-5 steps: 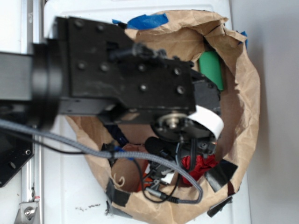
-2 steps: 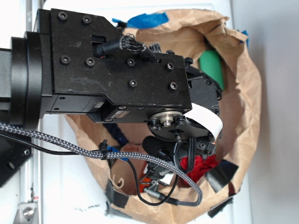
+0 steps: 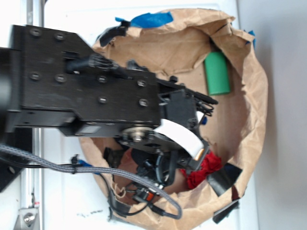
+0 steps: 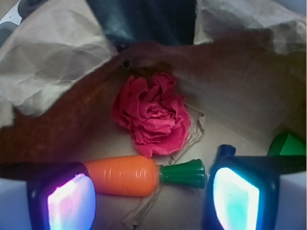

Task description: Grab the red paper.

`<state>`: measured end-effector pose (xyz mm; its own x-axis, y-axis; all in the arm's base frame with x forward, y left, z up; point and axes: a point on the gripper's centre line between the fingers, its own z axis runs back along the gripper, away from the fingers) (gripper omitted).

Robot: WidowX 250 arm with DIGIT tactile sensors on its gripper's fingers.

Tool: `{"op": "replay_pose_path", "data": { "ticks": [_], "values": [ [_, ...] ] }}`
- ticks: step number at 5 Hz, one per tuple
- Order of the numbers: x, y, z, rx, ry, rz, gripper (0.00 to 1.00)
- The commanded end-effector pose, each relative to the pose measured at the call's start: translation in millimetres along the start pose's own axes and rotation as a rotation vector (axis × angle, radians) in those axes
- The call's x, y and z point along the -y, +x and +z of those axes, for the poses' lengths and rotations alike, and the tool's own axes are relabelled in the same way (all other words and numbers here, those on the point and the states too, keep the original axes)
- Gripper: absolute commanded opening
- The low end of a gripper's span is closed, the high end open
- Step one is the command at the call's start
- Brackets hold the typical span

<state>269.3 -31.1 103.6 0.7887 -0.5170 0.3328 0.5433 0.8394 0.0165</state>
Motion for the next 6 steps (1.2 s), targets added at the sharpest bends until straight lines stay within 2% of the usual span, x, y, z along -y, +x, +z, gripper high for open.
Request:
{"op": "replay_pose_path", "data": {
  "ticks": [1,2,3,6],
  "values": [
    [-8.3,1.5,6.7,0.088,0.037,-0.012,1.0],
    [-18.4,-7.1,0.2,0.068,0.036,0.026,1.0],
    [-22.5,-9.6,0.7,0.082,0.011,0.045,1.0],
    [-22.2,10.0,-33.3,0.03,-0.007,0.004,1.0]
  ]
}}
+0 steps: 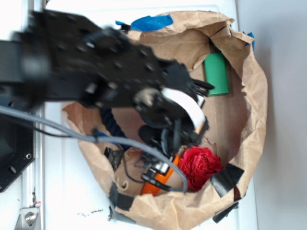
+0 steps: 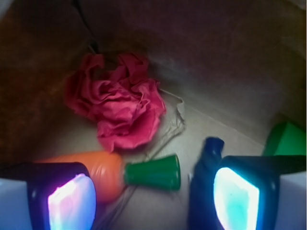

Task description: Grab the red paper.

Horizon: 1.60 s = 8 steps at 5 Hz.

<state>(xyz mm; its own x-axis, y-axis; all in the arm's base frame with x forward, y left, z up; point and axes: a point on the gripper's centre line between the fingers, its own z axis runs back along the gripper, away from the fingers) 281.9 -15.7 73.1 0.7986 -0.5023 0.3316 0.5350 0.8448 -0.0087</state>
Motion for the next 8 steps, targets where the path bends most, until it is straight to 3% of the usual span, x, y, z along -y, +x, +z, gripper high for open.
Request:
{"op": "replay_pose_path", "data": {
  "ticks": [1,3,5,6,8],
  "values": [
    [0.8,29.8,-17.0,0.059,-0.047,-0.023,1.0],
    [22.8,44.1,-40.1,0.078,-0.127,-0.101,1.0],
    [31.5,45.9,-49.4,0.065,-0.114,-0.139,1.0],
    [22.6,42.8,-47.0,0.064,-0.095,-0.102,0.0],
    [16.0,36.0,-1.7,0.105,-0.092,-0.023,0.0]
  ]
}}
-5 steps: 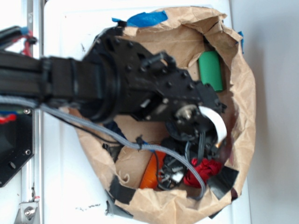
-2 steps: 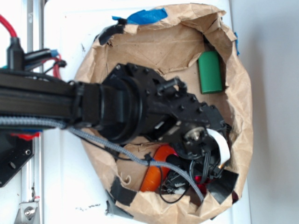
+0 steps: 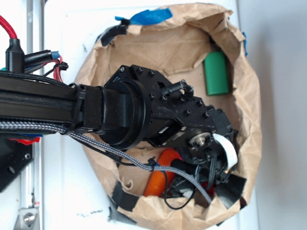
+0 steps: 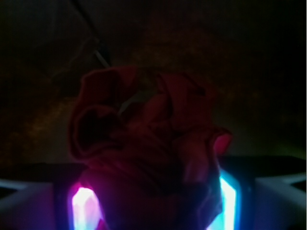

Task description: Grab the red paper.

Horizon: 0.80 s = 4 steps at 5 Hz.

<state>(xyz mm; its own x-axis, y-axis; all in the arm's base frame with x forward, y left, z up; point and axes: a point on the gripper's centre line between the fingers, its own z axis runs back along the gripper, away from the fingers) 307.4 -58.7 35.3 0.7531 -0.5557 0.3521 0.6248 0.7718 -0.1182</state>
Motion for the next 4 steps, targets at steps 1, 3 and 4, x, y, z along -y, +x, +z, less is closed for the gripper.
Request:
{"op": "replay_pose_path", "data": {
  "ticks": [1,3,4],
  "values": [
    [-4.0,-7.7,91.4,0.076,0.014,0.222,0.0],
    [-2.4,-29.7,139.2,-0.122,0.061,0.6,0.0],
    [-4.3,-25.0,144.5,-0.235,0.105,0.699,0.0]
  ]
}}
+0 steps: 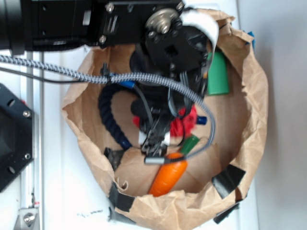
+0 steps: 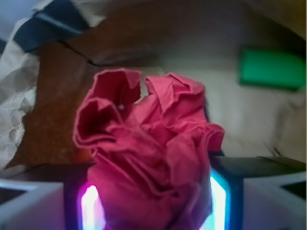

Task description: Grab the red paper.

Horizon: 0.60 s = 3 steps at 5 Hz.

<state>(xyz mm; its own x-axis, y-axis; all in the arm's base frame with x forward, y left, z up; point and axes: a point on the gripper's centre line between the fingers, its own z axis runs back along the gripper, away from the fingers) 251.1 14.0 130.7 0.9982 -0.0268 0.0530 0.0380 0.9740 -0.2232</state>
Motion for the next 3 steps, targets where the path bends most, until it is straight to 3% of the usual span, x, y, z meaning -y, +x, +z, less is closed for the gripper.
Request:
{"op": "replay_pose_path", "data": {
  "ticks": [1,2,3],
  "values": [
    [6.8,30.7,27.3,-0.102,0.09,0.154,0.0],
    [8.1,37.0,27.9,-0.068,0.134,0.134,0.0],
    [8.1,37.0,28.2,-0.052,0.133,0.122,0.0]
  ]
}}
